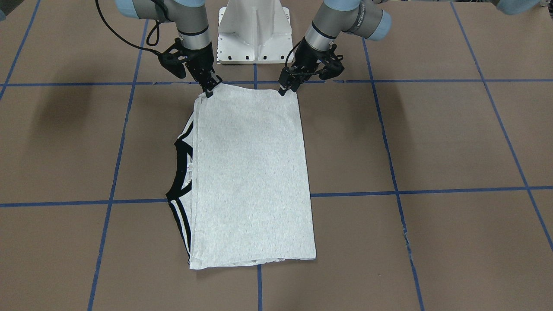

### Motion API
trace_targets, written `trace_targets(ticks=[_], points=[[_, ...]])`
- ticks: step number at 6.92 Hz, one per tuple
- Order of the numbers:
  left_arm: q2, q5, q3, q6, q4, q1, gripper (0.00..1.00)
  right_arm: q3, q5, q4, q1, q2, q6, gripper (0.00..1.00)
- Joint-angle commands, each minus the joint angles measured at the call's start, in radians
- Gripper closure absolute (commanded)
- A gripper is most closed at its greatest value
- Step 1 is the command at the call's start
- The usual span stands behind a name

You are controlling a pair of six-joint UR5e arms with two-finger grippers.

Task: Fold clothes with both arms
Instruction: 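Move the left gripper to the shirt's other near corner beside the right gripper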

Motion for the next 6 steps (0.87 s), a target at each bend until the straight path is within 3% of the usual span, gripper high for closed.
trace_targets(ticks=[1, 4, 6], points=[[0.006, 0.028, 0.003, -0.007, 0.047, 0.038, 0.38, 0.0, 0.0, 0.001, -0.001, 0.001, 0.0, 1.0], [0.009, 0.029, -0.003, 0.004, 0.068, 0.03, 0.39, 0.002, 0.0, 0.001, 0.001, 0.001, 0.0, 1.0], [0.009, 0.029, -0.005, 0.005, 0.068, 0.027, 0.51, 0.002, 0.0, 0.001, 0.001, -0.001, 0.0, 1.0]])
